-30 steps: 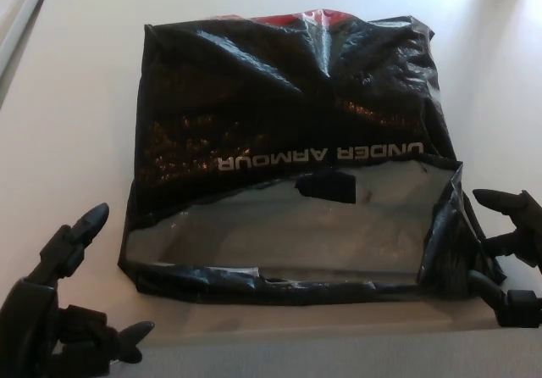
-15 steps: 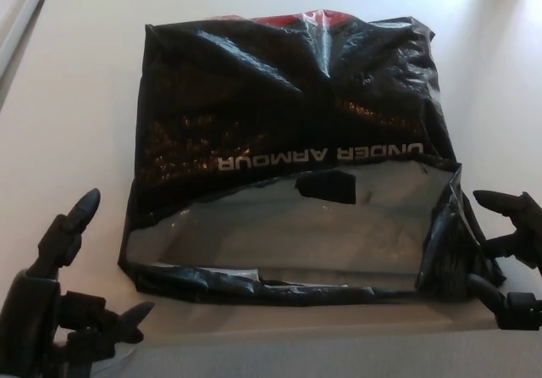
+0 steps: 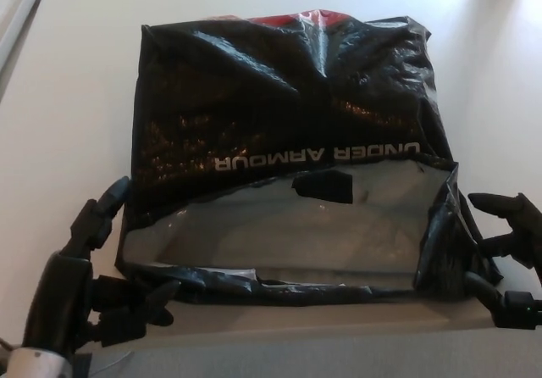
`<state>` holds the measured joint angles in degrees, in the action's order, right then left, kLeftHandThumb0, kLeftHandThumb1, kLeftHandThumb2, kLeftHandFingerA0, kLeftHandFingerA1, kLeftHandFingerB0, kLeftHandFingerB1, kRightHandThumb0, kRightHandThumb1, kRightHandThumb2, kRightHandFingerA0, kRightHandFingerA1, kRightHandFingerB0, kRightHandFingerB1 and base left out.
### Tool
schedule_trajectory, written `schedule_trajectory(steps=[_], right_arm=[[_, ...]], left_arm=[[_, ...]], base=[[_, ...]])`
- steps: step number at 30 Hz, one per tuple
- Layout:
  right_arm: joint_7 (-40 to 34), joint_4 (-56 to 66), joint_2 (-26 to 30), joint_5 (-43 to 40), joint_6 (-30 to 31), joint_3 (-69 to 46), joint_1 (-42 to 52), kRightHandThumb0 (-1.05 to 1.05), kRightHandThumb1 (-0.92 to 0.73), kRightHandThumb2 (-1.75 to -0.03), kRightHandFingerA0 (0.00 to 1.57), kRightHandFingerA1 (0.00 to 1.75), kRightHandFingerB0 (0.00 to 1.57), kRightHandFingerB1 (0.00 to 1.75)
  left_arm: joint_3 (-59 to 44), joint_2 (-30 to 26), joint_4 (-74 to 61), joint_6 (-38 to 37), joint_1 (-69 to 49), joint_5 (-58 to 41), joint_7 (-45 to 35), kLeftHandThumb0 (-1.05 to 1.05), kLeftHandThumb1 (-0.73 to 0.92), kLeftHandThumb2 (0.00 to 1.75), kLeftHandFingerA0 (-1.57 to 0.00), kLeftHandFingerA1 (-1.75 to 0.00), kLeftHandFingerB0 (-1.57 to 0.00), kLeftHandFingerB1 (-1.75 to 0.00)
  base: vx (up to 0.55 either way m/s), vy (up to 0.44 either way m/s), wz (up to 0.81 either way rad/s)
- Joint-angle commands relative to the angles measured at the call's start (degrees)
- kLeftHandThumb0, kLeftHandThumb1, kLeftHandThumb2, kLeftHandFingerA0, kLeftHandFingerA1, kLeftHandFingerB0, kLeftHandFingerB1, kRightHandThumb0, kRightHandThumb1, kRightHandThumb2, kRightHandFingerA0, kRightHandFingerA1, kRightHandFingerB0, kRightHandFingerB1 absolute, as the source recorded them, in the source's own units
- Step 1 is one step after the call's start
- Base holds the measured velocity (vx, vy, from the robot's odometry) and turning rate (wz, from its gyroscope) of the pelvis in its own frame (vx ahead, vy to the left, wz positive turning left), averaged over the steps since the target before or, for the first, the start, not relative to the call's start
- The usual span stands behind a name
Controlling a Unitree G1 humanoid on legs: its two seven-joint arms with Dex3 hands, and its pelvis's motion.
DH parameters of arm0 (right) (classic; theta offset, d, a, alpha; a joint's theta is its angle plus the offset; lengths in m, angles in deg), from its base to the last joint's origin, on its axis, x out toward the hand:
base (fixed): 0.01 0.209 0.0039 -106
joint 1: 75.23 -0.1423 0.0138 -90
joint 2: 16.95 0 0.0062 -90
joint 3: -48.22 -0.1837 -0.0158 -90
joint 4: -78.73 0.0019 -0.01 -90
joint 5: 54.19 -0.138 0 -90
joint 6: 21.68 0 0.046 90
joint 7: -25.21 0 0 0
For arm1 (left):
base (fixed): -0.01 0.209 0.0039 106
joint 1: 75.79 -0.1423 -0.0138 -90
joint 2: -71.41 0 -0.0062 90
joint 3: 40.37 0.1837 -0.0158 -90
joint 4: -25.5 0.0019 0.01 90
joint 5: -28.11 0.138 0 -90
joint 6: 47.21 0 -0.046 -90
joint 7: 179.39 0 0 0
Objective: A plastic bag is kept infront of the robot in the middle of the desk and the robot uses both its hands to grab it from the top and lifts it up and then releases it.
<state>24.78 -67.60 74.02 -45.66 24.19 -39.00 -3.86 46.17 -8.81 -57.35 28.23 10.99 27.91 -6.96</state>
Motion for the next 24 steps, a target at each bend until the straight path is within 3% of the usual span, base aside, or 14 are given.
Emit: schedule_trajectory(steps=[1,4,5,6,8,9,15,16,17,19,20,21,23,24], right_arm=[[1.5,-1.7,-0.1,0.9,3.0,0.7,0.9,-1.03,-0.51,-1.0,0.64,1.02,0.0,0.7],[1.7,-1.8,-0.2,0.5,2.7,0.5,0.4,-0.96,-0.4,-0.96,0.6,0.97,0.01,0.68],[1.8,-1.7,-0.3,0.4,2.7,0.5,0.4,-1.05,-0.58,-0.69,0.49,0.97,0.22,0.84],[2.1,-1.6,-0.5,0.2,3.0,0.5,0.1,-1.02,-0.5,-0.99,0.66,1.01,0.0,0.68],[2.2,-1.5,-0.6,0.4,3.3,0.7,-0.4,-0.99,-0.48,-0.98,0.66,1.01,0.0,0.68],[2.0,-1.5,-0.5,0.6,3.3,0.8,-0.4,-0.97,-0.46,-0.98,0.65,0.99,0.0,0.67],[2.4,-1.5,-0.5,0.6,2.9,1.1,-0.3,-0.94,-0.44,-0.97,0.61,0.97,0.0,0.66],[2.3,-1.5,-0.6,0.6,2.8,1.1,-0.2,-1.05,-0.6,-0.62,0.45,0.96,0.19,0.82],[2.6,-1.7,-0.6,0.4,2.8,1.0,-0.7,-0.83,-0.4,-0.95,0.63,0.96,0.06,0.67],[3.1,-1.8,-0.6,0.2,3.0,1.0,-0.9,-1.05,-0.43,-0.87,0.47,0.91,0.21,0.78],[3.3,-1.7,-0.5,0.2,3.1,1.1,-0.9,-0.86,-0.39,-0.94,0.57,0.95,0.02,0.66],[3.2,-1.5,-0.4,0.5,3.3,1.3,-0.8,-1.05,-0.58,-0.63,0.42,0.99,0.16,0.84],[3.4,-1.5,0.0,1.4,3.9,2.0,-0.8,-1.05,-0.57,-0.61,0.36,1.01,0.09,0.81],[5.0,-1.5,0.3,1.4,4.7,2.5,-0.9,-1.05,-0.42,-0.88,0.32,0.95,0.05,0.69]], left_arm=[[0.4,0.2,-1.7,6.7,-0.5,-1.9,-0.9,-0.5,0.53,0.63,-0.31,-0.4,0.0,-0.19],[0.2,0.9,-5.5,12.9,-0.9,-6.6,-2.9,-0.47,0.52,0.64,-0.32,-0.4,-0.02,-0.22],[0.3,1.0,-6.1,13.4,-1.2,-7.0,-3.1,-0.45,0.53,0.56,-0.36,-0.37,0.0,-0.28],[0.4,1.1,-7.6,15.0,-1.9,-8.5,-4.2,-0.47,0.4,0.71,-0.33,-0.49,0.0,-0.31],[0.8,0.8,-10.1,17.8,-3.2,-10.5,-5.8,-0.45,0.52,0.55,-0.4,-0.4,0.0,-0.35],[1.3,0.3,-12.1,20.6,-4.1,-11.4,-6.7,-0.53,0.41,0.69,-0.37,-0.49,-0.01,-0.34],[2.9,-1.9,-18.8,29.8,-7.3,-16.7,-11.0,-0.49,0.4,0.64,-0.44,-0.48,-0.03,-0.37],[3.4,-2.2,-20.8,31.5,-8.4,-17.5,-11.3,-0.49,0.39,0.64,-0.45,-0.48,-0.04,-0.39],[3.7,-2.5,-22.5,33.9,-8.7,-18.7,-11.6,-0.47,0.39,0.62,-0.45,-0.47,-0.04,-0.39],[3.8,-2.7,-23.7,35.4,-9.0,-19.3,-11.6,-0.48,0.38,0.64,-0.43,-0.48,-0.03,-0.38],[4.1,-3.0,-24.3,35.9,-9.2,-19.4,-12.0,-0.49,0.39,0.63,-0.43,-0.48,-0.04,-0.38],[4.4,-3.2,-24.4,36.1,-9.2,-19.2,-12.2,-0.51,0.38,0.64,-0.43,-0.48,-0.04,-0.42],[4.6,-3.4,-24.8,37.0,-9.2,-19.0,-12.2,-0.5,0.38,0.64,-0.44,-0.48,-0.05,-0.44],[4.7,-3.5,-25.0,37.4,-9.2,-19.1,-12.2,-0.51,0.38,0.64,-0.44,-0.48,-0.05,-0.43]], base=[[0.0,0.0,0.0],[0.0,0.0,0.0],[0.0,0.0,0.0],[0.0,0.0,0.0],[0.0,0.0,0.0],[0.0,0.0,0.0],[0.0,0.0,0.0],[0.0,0.0,0.0],[0.0,0.0,0.0],[0.0,0.0,0.0],[0.0,0.0,0.0],[0.0,0.0,0.0],[0.0,0.0,0.0],[0.0,0.0,0.0]])
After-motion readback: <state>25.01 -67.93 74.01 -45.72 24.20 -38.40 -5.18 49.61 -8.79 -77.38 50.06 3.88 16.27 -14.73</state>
